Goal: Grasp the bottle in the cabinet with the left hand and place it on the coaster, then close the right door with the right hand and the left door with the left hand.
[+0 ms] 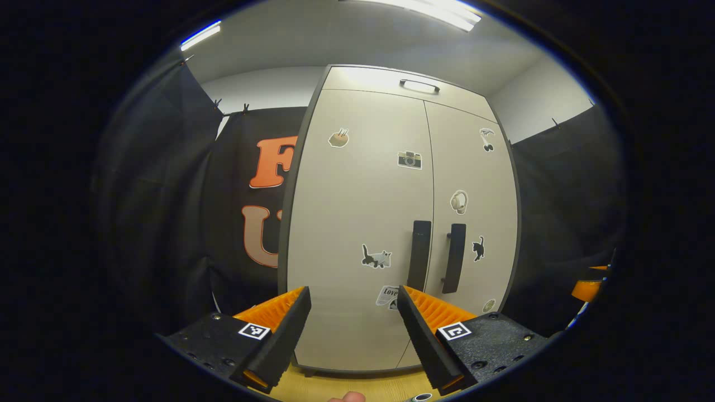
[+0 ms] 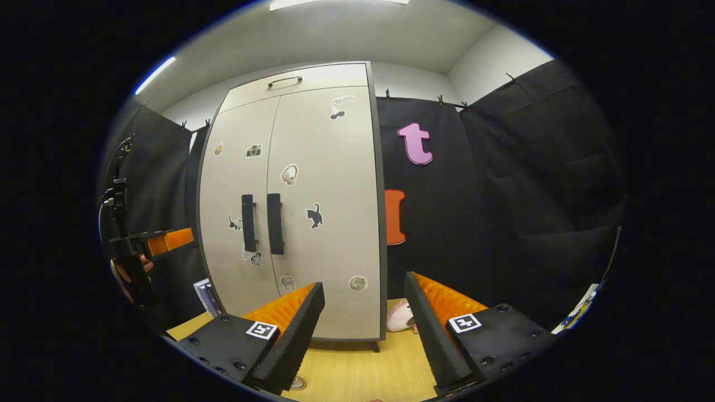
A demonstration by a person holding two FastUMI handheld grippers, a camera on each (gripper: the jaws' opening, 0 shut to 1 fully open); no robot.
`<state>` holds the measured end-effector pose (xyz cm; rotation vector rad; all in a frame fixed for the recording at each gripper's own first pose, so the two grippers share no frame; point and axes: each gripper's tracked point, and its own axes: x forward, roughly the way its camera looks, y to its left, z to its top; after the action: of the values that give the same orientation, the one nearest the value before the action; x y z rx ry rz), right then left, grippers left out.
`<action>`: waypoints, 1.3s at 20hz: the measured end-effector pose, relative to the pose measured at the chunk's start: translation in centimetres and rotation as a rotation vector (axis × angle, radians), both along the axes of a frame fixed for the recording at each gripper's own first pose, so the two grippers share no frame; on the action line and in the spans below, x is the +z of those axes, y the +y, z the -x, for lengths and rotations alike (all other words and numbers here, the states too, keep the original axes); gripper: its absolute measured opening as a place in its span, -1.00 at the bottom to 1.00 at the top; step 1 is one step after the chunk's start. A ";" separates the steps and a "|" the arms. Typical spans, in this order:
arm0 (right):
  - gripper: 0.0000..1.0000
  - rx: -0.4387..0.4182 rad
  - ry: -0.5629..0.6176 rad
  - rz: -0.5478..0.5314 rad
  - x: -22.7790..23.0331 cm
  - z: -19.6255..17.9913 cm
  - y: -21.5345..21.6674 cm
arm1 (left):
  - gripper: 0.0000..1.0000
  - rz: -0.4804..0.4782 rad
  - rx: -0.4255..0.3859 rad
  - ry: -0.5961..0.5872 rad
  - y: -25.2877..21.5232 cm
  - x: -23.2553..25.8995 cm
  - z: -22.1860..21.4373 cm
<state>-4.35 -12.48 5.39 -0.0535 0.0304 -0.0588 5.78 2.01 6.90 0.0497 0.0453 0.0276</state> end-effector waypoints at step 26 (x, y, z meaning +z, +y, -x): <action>0.91 -0.053 -0.022 0.006 -1.7 2.0 -1.2 | 0.89 0.036 0.142 0.030 5.2 -4.0 9.4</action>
<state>-6.34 -13.64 3.67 -0.0584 0.0095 -0.1125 -3.60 7.22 2.94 0.0107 0.0795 0.1676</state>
